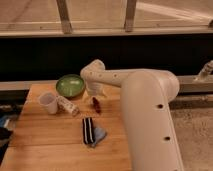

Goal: Drag the ceramic bowl in a circle

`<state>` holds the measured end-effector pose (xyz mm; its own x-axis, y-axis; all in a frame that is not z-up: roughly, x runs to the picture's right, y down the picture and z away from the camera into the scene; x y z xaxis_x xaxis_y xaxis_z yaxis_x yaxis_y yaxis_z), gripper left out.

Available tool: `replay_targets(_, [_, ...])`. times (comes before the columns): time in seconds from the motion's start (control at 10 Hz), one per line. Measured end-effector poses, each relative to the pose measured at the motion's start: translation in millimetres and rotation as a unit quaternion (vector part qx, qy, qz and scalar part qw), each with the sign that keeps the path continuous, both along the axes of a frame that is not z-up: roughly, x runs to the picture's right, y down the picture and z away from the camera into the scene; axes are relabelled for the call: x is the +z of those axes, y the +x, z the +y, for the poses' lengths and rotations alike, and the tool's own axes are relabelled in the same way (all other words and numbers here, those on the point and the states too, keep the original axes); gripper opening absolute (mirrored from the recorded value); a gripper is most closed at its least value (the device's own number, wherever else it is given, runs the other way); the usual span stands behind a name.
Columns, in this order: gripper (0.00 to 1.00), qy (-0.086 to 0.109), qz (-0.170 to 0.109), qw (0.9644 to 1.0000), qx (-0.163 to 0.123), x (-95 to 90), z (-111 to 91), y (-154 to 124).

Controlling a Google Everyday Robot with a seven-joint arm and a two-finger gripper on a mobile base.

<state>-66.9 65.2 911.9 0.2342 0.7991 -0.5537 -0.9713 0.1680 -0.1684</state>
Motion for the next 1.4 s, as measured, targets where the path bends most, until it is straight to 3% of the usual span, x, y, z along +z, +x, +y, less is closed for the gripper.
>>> replay_targets(0.6, [0.8, 0.003, -0.001, 1.0, 0.001, 0.1, -1, -1])
replay_targets(0.8, [0.8, 0.038, -0.014, 0.9992, 0.005, 1.9, -20, -3])
replay_targets(0.9, [0.8, 0.064, -0.028, 0.9975, 0.005, 2.2, -41, -13])
replay_targets(1.1, [0.8, 0.093, -0.054, 0.9942, -0.003, 2.2, -66, -40])
replay_targets(1.4, [0.8, 0.142, -0.114, 0.9833, 0.009, -2.9, -101, -67])
